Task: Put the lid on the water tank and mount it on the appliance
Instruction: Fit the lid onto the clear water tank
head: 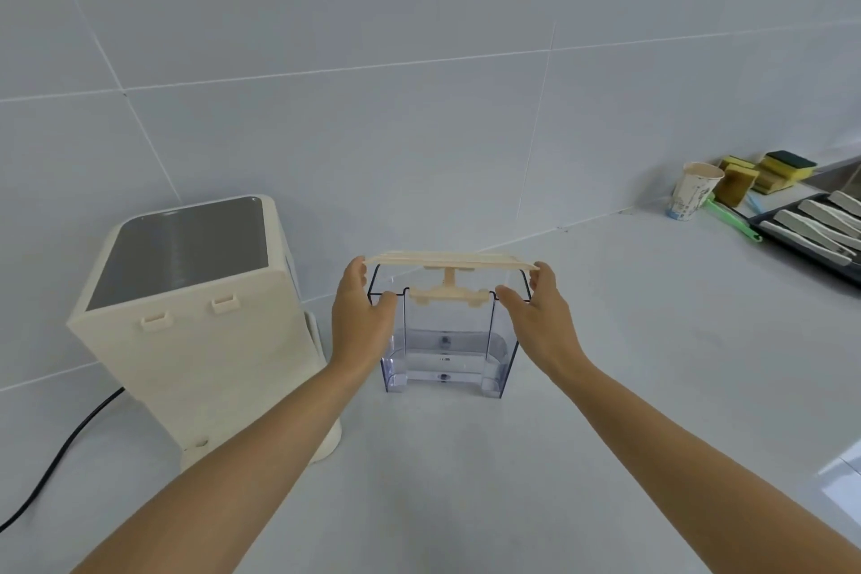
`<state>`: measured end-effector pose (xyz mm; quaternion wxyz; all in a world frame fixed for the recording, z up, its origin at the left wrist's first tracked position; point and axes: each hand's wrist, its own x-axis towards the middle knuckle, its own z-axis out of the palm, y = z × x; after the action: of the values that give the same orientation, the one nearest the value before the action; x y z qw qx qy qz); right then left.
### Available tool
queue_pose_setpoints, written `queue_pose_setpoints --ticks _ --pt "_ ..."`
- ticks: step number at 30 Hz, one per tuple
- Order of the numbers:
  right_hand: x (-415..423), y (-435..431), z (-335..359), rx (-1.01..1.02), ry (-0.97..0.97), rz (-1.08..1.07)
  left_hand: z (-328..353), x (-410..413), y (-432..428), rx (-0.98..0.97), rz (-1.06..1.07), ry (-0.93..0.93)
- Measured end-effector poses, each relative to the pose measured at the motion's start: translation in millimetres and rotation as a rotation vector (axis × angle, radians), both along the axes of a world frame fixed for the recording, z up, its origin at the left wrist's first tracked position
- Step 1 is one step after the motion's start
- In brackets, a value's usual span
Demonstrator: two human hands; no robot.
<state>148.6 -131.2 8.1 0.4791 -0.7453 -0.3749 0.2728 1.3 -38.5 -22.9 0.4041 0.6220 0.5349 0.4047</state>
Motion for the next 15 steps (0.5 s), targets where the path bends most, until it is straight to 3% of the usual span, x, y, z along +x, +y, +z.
queue_pose_setpoints --ticks 15 --pt "2.8 -5.0 -35.6 -0.061 -0.068 0.036 -21.9 -2.9 -15.6 -0.032 -0.092 0.108"
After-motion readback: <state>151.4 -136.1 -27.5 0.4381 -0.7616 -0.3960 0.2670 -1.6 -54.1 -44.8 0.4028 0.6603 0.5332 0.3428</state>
